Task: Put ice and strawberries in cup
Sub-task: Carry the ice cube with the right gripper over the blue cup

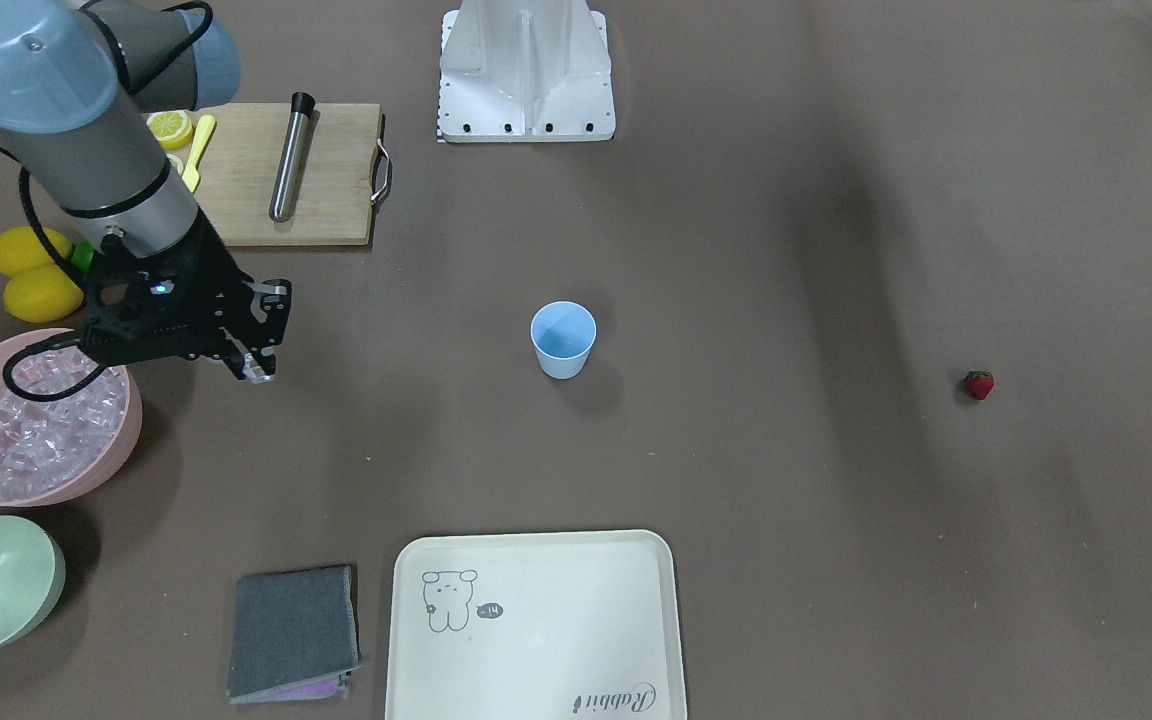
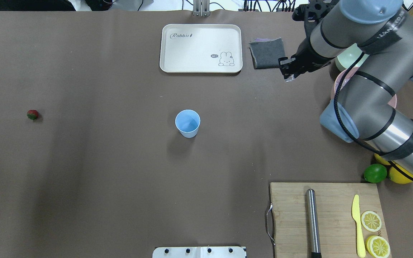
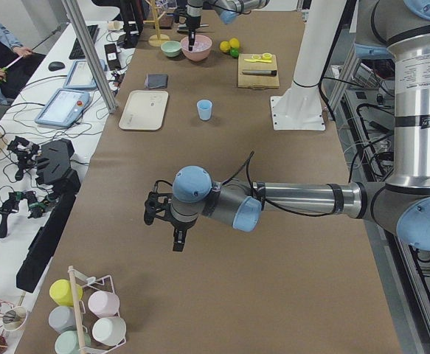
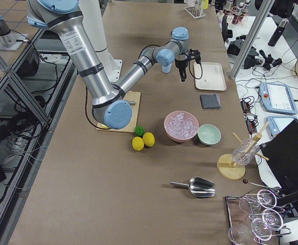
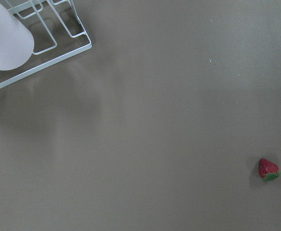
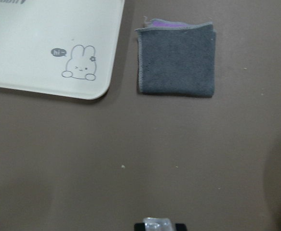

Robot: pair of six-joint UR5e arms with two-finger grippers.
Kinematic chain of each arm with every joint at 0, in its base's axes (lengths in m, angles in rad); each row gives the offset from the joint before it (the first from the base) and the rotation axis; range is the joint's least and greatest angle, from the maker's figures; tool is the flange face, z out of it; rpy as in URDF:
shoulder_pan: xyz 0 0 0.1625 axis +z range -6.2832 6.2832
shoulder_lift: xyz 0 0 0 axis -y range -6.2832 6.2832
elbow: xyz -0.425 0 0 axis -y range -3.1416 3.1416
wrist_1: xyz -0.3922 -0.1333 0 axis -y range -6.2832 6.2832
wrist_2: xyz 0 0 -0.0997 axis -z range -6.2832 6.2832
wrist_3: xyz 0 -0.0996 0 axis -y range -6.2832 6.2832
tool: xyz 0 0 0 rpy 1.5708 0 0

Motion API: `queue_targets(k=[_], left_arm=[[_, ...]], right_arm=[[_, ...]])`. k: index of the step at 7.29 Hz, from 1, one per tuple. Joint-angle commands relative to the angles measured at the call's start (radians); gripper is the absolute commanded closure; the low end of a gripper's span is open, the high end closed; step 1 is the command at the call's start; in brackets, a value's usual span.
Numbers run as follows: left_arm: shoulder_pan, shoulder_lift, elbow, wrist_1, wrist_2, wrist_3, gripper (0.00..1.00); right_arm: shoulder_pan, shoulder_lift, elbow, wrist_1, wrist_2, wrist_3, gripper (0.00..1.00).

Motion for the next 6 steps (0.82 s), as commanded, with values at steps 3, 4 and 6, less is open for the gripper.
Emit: queue_targets(k=[3,4,6], left_arm=[[0.035,0.008,0.009,-0.034,0.000,-0.024,0.02],[0.054,-0.002,0.011,-0.034,0.001,-0.028,0.02],[0.054,0.001,0.011,-0.034,0.001,-0.036,0.02]], right_arm=[[-0.224,0.186,-0.058,0.000,-0.124,0.020,0.88],[-0.269,0.235,-0.095,0.000,-0.139,0.022,0.88],[-0.311,0.310,-0.179,0.007,-0.140,0.022,0.95]])
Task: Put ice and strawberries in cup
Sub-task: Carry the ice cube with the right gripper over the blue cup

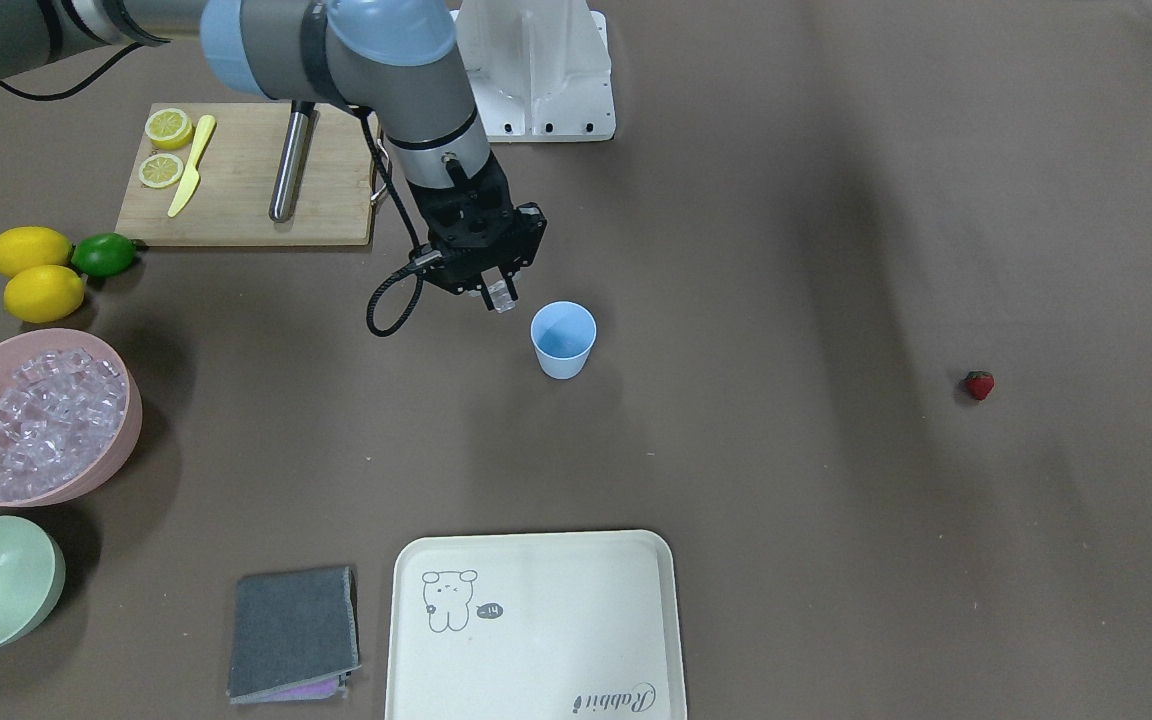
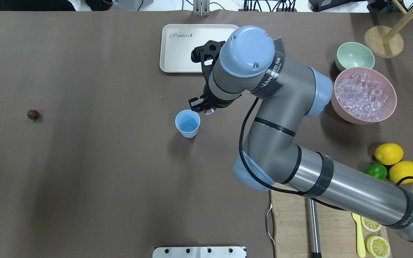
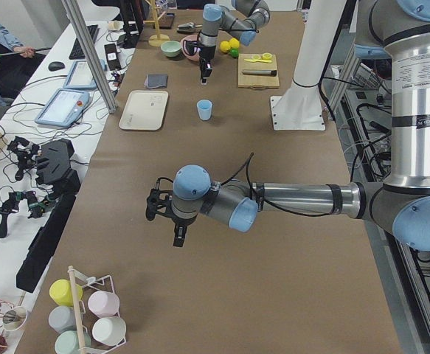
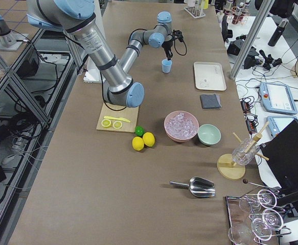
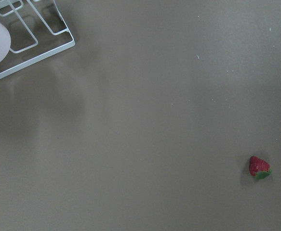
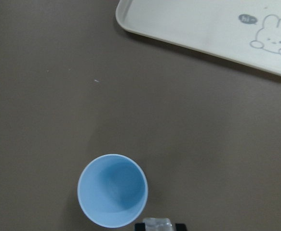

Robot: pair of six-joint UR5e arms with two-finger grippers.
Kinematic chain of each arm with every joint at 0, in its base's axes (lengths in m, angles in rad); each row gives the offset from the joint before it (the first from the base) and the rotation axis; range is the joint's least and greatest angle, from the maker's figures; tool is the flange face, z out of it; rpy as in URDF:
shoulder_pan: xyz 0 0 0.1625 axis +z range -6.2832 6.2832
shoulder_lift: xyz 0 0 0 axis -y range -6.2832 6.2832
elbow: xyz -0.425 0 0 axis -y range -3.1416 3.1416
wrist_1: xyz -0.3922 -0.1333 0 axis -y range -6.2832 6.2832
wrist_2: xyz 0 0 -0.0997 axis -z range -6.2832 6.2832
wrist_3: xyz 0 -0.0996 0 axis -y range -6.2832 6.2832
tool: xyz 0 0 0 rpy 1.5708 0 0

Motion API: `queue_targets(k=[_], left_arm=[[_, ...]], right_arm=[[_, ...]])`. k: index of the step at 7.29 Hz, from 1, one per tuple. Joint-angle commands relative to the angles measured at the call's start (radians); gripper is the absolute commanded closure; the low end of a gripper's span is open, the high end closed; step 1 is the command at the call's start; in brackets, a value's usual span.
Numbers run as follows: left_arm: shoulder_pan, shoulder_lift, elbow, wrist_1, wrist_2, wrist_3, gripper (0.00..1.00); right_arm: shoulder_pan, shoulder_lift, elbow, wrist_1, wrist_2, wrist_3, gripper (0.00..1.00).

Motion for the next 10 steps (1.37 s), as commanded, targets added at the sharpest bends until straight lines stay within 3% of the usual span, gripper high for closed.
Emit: queue_targets(k=[1,6,7,8,10], left_arm=[[0.002,0.004,0.001,-0.001,0.000,-0.006,0.02],[0.002,0.021,0.001,-0.001,-0.001,-0.006,0.02],[0.002,0.021,0.001,-0.001,-0.003,-0.006,0.02],[0.002,0.021,0.001,-0.001,-0.003,-0.005,0.02],[0.002,0.021,0.001,-0.001,-0.003,-0.006,0.02]], right_arm=[[-0.055,0.060,-0.068,0.010,-0.034,0.000,0.94],[-0.060,0.090,-0.203,0.131,-0.095,-0.013,0.92],[-0.063,0.090,-0.201,0.131,-0.095,-0.001,0.70],[-0.072,0.083,-0.198,0.131,-0.099,-0.005,0.32],[-0.075,0.079,-0.194,0.131,-0.102,-0.014,0.18]])
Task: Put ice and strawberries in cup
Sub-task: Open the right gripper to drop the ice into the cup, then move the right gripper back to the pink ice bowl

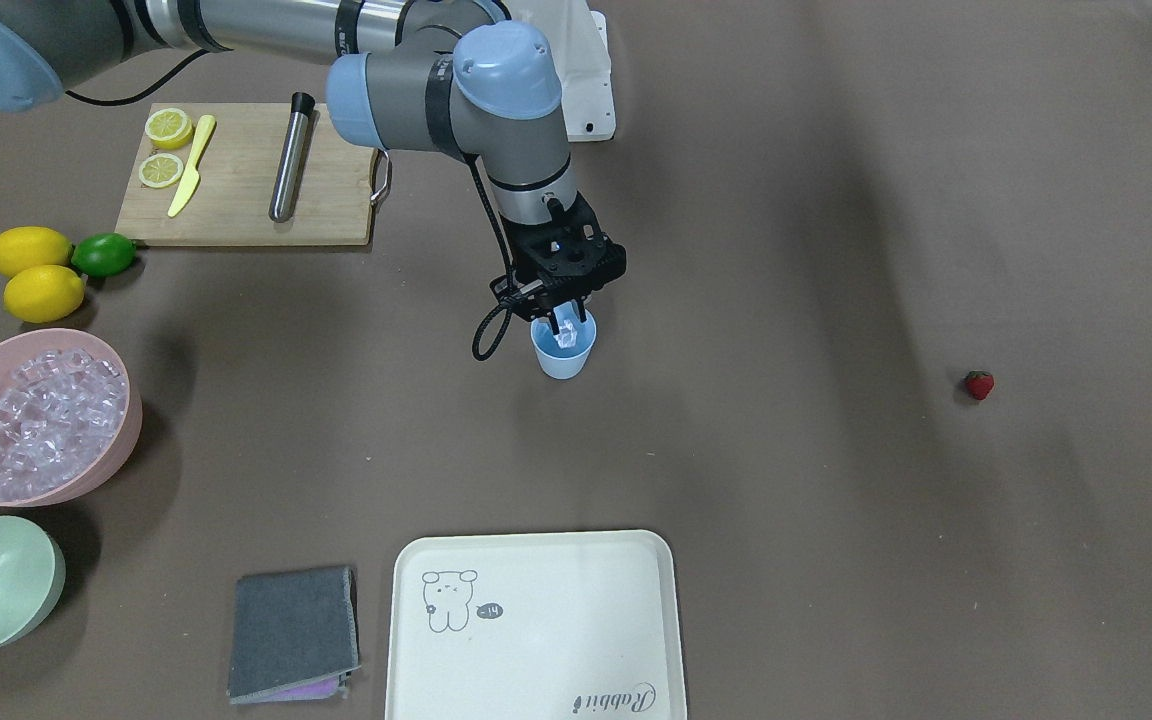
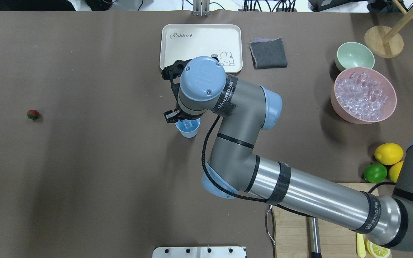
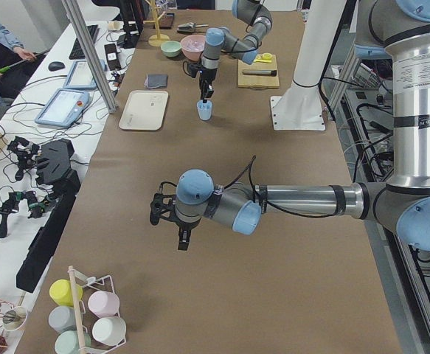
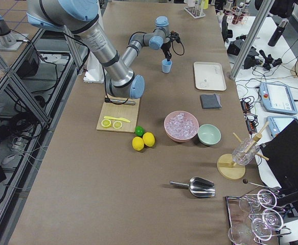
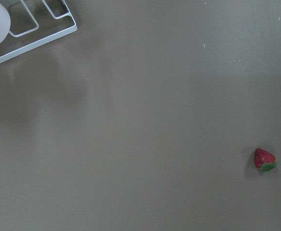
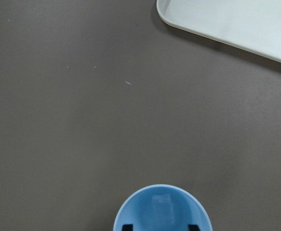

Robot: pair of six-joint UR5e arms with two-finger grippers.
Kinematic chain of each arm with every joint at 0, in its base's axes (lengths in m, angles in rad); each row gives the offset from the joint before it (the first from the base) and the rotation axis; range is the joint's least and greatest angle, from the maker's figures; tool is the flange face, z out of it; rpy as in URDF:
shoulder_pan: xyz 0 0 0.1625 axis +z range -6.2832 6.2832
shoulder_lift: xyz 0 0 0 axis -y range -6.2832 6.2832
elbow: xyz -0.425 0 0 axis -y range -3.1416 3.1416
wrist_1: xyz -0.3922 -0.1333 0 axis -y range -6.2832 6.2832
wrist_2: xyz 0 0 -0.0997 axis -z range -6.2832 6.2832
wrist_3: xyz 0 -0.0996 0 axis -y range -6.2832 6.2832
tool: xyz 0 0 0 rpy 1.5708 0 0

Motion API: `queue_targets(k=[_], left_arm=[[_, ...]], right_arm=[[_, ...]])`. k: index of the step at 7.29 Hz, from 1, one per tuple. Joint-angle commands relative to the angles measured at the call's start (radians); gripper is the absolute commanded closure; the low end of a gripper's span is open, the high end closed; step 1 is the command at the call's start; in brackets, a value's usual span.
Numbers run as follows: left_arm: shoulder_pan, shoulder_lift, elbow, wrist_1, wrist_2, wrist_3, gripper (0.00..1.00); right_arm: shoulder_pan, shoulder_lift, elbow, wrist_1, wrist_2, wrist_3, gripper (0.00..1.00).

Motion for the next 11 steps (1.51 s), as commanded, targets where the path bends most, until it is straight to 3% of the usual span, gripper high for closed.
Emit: queue_targets(k=[1,3,6,8,11], left_arm=[[0.000,0.000,-0.001,0.000,0.001,-0.001,0.02],[0.000,0.000,-0.001,0.000,0.001,-0.003,0.02],[0.002,-0.002,-0.010,-0.032,-0.002,-0.075,0.02],[0.005,-0.005,-0.010,-0.037,0.000,-0.085,0.02],[0.014,-0.011,-0.002,-0.037,0.008,-0.084,0.02]], right_arm=[[-0.001,-0.001,0.005,0.000,-0.003,-0.005,0.14],[0.092,-0.001,0.018,-0.012,0.056,-0.019,0.18],[0.307,-0.157,0.037,-0.007,0.246,-0.253,0.21],[0.448,-0.312,0.130,-0.010,0.363,-0.466,0.23],[0.540,-0.493,0.224,-0.003,0.411,-0.736,0.24]])
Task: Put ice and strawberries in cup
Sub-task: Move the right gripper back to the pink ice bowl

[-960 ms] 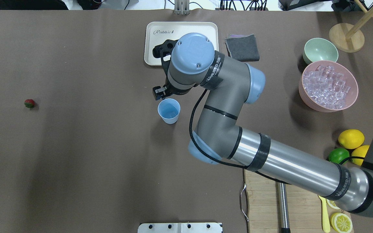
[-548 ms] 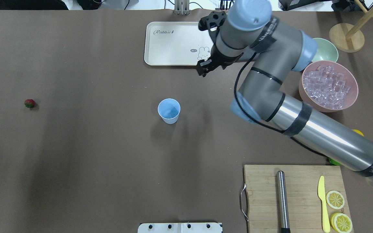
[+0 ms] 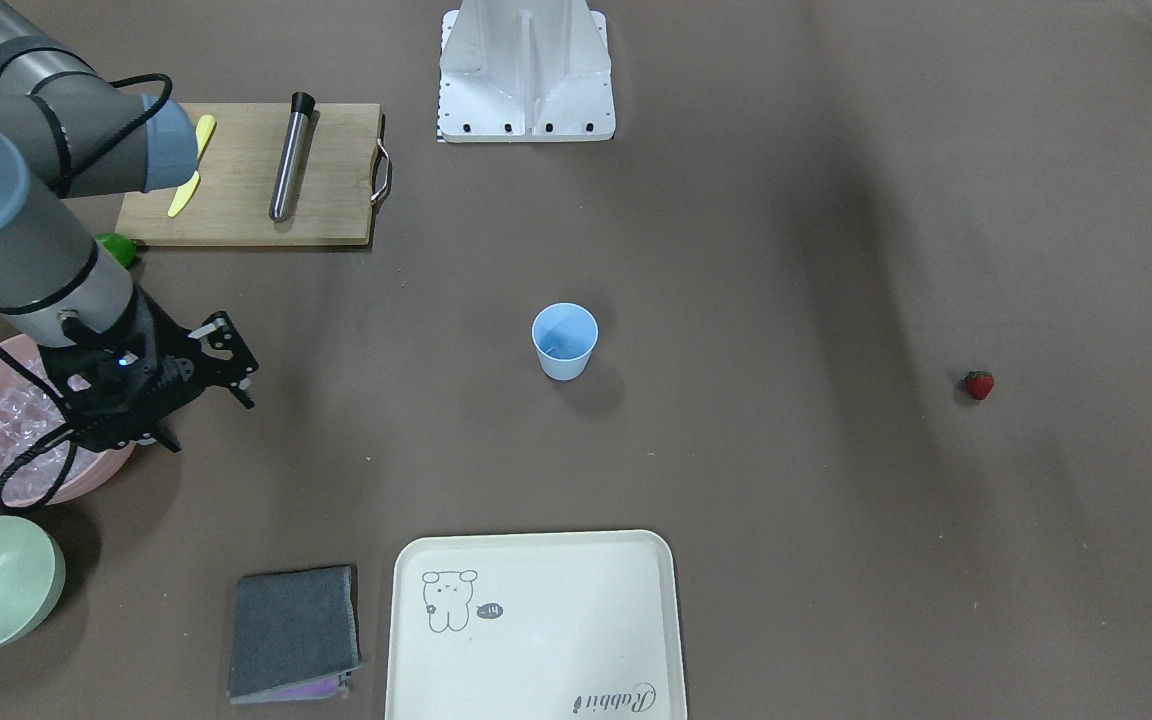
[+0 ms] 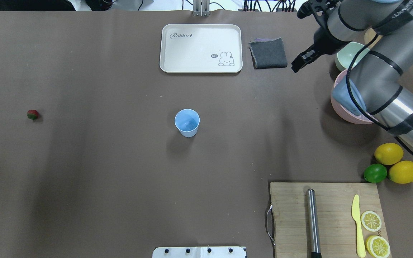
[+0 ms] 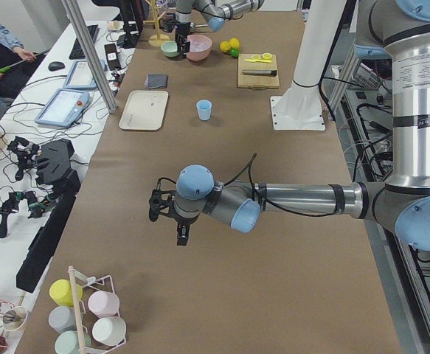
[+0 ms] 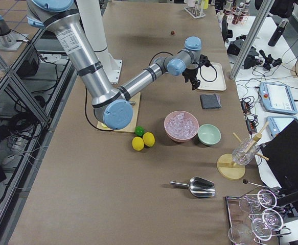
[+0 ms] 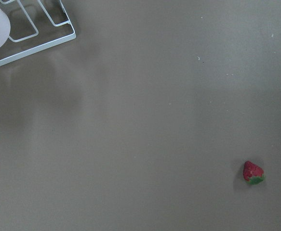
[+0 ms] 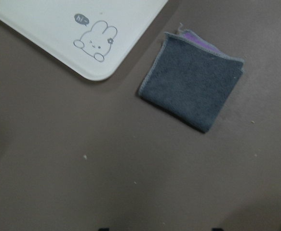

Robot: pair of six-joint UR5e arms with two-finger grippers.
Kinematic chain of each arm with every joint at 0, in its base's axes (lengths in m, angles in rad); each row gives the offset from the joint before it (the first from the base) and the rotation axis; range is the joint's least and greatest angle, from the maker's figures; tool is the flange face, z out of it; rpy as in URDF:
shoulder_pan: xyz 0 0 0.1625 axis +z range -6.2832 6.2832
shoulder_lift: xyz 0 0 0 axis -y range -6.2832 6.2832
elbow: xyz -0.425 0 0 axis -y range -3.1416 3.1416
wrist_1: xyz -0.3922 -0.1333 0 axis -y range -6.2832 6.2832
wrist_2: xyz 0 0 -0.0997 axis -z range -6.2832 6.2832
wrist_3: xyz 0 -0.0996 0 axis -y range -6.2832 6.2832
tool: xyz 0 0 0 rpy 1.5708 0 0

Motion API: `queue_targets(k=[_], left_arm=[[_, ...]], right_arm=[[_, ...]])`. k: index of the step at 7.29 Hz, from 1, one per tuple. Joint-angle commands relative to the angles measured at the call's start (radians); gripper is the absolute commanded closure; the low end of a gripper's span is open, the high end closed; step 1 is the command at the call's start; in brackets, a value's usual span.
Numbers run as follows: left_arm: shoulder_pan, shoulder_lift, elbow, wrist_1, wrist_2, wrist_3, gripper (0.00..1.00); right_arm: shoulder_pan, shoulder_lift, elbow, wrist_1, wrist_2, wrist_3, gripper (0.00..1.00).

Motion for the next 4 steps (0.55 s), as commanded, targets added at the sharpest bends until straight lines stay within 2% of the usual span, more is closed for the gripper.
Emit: queue_targets(k=[1,3,4], left_arm=[[0.003,0.000,0.003,0.000,0.006,0.001,0.02],[0.003,0.003,0.002,0.000,0.004,0.001,0.02],[0.003,0.001,0.002,0.000,0.006,0.001,0.02]], right_arm=[[0.083,-0.129,0.042,0.008,0.067,-0.213,0.24],[0.101,-0.211,0.041,0.037,0.061,-0.344,0.23],[0.095,-0.246,0.026,0.118,0.059,-0.335,0.23]])
